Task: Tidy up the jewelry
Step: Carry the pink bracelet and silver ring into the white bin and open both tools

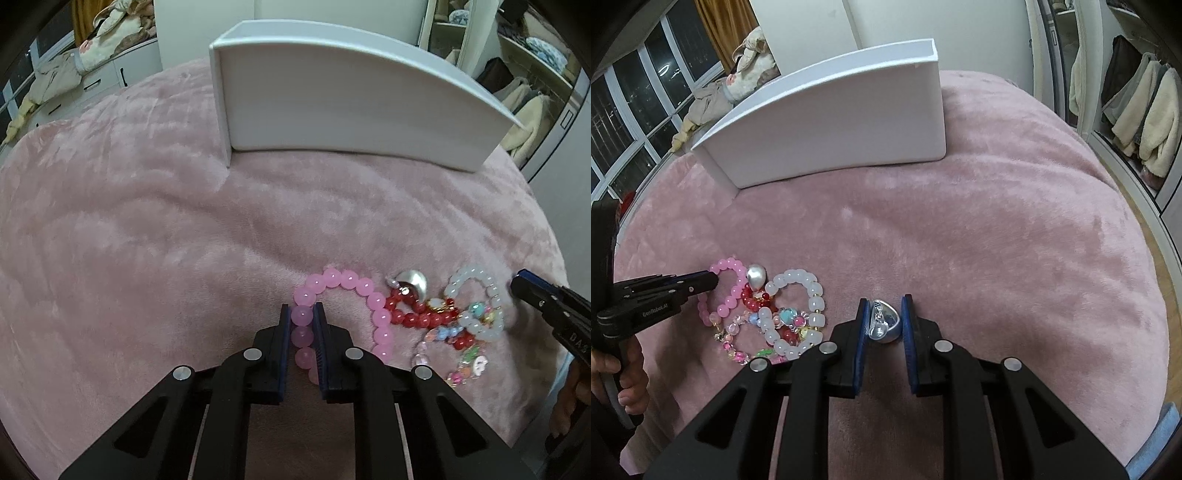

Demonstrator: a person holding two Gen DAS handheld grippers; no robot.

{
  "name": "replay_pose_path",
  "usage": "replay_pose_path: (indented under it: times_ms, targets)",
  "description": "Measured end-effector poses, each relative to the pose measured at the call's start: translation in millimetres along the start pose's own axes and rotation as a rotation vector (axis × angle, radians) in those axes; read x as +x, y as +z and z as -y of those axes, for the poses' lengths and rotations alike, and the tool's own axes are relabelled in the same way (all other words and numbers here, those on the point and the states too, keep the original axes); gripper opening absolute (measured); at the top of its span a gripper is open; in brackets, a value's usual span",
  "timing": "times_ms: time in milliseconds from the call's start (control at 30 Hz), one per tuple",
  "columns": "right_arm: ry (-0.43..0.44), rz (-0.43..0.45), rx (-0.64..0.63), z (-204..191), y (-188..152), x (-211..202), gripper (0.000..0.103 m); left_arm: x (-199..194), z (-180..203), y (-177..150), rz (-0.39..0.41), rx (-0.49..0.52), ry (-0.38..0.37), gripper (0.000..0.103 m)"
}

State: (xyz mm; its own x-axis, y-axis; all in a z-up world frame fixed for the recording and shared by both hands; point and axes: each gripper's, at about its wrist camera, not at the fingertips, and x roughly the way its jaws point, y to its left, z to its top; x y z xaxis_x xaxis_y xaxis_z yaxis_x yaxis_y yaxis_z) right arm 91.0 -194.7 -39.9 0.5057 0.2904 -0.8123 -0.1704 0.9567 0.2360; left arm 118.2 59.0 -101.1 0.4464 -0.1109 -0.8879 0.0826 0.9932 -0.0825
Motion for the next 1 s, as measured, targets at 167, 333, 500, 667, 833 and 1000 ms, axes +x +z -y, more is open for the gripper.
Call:
replay_pose_path:
  times_ms: [167, 333, 500, 667, 833, 1000]
  targets:
    - [0.001, 0.038, -0.014, -6.4, 3.9, -15.2, 0.018, -28.2, 8.5, 11.0, 0.058, 0.017, -0.018, 0.017]
    - [0.004, 0.079, -0.026, -12.9, 8.3, -35.5, 0.018, -56.7, 19.2, 21.2, 0.128, 0.031, -0.044, 0.017]
    - [-0.005, 0.135, -0.040, -20.7, 15.6, -60.4, 0.018, -71.1, 29.2, 34.2, 0.179, 0.054, -0.054, 0.017]
    - [-0.006, 0.170, -0.034, -23.1, 23.7, -78.4, 0.018, -89.2, 38.0, 48.0, 0.226, 0.067, -0.075, 0.017]
    - [-0.006, 0.212, -0.048, -26.2, 43.3, -92.4, 0.018, -107.6, 49.1, 65.9, 0.281, 0.097, -0.085, 0.017]
    - [0.000, 0.236, -0.050, -22.7, 65.7, -92.5, 0.018, -114.9, 51.9, 88.6, 0.313, 0.098, -0.085, 0.017]
